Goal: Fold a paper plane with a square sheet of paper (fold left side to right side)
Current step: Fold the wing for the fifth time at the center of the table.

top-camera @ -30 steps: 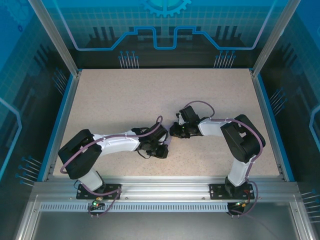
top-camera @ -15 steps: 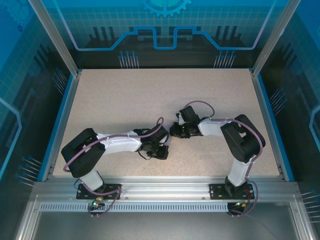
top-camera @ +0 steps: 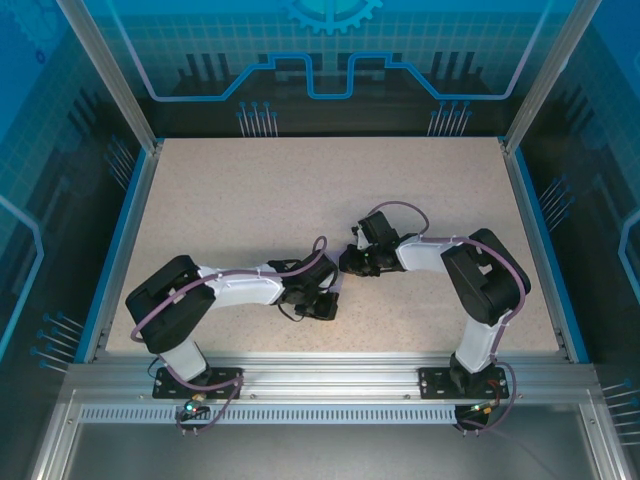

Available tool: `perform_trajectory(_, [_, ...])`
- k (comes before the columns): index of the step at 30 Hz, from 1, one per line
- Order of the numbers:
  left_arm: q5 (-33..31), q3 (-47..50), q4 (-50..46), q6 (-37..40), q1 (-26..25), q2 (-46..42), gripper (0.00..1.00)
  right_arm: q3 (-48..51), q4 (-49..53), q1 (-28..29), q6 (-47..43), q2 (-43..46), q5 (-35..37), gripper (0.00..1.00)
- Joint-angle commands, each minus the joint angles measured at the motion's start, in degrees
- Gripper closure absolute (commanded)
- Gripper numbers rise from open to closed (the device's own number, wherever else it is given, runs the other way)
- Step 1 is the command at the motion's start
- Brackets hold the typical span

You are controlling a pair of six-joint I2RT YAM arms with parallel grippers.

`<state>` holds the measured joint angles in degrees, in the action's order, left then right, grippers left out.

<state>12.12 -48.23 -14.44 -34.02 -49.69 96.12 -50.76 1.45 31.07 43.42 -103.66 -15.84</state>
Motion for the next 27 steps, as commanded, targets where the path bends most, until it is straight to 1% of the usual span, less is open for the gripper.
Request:
perform_trajectory(1, [2.7,2.0,-1.6,-1.3,-0.8,0.7,0.96,1.5,8.3,-0.4,-0.9,-3.4,2.6,0.86])
perform_trajectory(5, [2.8,2.4,-1.3,-1.7,-0.8,0.0,0.96,1.4,8.4,-0.4,-0.9,-3.6,2.6,0.86])
perform_trajectory(9, [2.5,2.3,-1.8,-1.7,-0.8,-1.5,0.93,1.3,8.3,-0.4,-0.9,-3.9,2.3,0.86])
perform_trajectory(12, [1.3,2.2,-3.4,-1.4,-0.9,-3.3,0.86,1.1,8.2,-0.4,-0.8,-4.1,2.2,0.86])
perform_trajectory(19, [-1.4,2.5,-8.4,-0.4,-0.8,-9.7,0.74,1.2,8.4,-0.4,-0.7,-4.4,2.1,0.86])
perform_trajectory(23, [-1.8,1.2,-9.5,0.4,-0.8,-12.8,0.73,1.1,8.4,-0.4,-0.7,-4.3,1.9,0.87])
perform_trajectory(27, [0.3,-1.3,-7.0,1.1,-0.7,-12.2,0.76,1.0,8.6,-0.4,-0.8,-4.4,1.9,0.87])
